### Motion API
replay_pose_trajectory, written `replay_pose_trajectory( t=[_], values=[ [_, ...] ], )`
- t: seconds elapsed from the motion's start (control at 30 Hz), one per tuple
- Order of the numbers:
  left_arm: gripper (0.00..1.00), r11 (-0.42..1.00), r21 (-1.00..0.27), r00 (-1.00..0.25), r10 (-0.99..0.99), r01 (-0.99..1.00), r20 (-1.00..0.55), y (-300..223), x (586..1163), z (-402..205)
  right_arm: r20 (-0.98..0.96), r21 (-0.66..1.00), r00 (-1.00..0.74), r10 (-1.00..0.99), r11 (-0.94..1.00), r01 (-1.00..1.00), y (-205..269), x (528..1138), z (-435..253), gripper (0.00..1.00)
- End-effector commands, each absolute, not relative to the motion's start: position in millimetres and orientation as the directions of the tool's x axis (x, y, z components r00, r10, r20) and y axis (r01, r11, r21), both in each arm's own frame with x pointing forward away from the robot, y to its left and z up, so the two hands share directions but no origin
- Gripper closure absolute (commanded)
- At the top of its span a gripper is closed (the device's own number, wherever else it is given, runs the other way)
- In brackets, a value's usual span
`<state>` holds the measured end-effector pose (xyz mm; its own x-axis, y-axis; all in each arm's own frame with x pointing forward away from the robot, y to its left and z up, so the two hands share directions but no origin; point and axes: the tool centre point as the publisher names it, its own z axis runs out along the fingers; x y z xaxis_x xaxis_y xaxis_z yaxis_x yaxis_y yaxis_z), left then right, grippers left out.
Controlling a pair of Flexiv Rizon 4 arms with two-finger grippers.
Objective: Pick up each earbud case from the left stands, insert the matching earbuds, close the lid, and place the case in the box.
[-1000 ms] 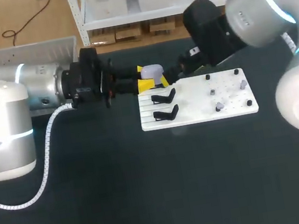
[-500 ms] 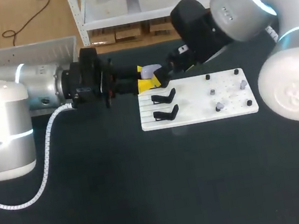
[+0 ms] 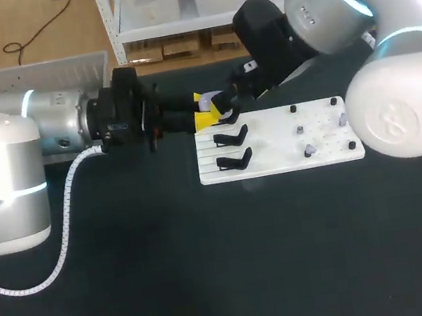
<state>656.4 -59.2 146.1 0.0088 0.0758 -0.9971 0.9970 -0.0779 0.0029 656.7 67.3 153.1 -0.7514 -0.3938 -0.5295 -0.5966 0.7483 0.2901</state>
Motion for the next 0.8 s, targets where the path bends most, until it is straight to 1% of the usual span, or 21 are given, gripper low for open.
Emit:
replay_pose_trajectory(
  t=[0.03, 0.3, 0.5, 0.57, 0.67, 0.8],
  values=[
    [1.00, -0.080, 0.002, 0.008, 0.077, 0.997, -0.997, -59, 657, 146, -0.526, 0.296, -0.756, -0.390, 0.749, -0.592, 66, 663, 153, 0.00],
    [1.00, -0.080, 0.002, 0.008, 0.077, 0.997, -0.997, -59, 657, 146, -0.540, 0.297, -0.754, -0.373, 0.754, -0.586, 63, 667, 158, 0.00],
    [1.00, -0.080, 0.002, 0.008, 0.077, 0.997, -0.997, -59, 657, 146, -0.607, 0.272, -0.715, -0.346, 0.755, -0.596, 57, 670, 180, 0.00],
    [1.00, -0.080, 0.002, 0.008, 0.077, 0.997, -0.997, -59, 657, 146, -0.663, 0.227, -0.651, -0.370, 0.729, -0.646, 53, 668, 190, 0.00],
    [1.00, -0.080, 0.002, 0.008, 0.077, 0.997, -0.997, -59, 657, 146, -0.692, 0.164, -0.598, -0.405, 0.718, -0.677, 41, 664, 202, 0.00],
    [1.00, -0.080, 0.002, 0.008, 0.077, 0.997, -0.997, -59, 657, 146, -0.670, 0.102, -0.598, -0.440, 0.743, -0.661, 15, 664, 207, 0.00]
  ],
)
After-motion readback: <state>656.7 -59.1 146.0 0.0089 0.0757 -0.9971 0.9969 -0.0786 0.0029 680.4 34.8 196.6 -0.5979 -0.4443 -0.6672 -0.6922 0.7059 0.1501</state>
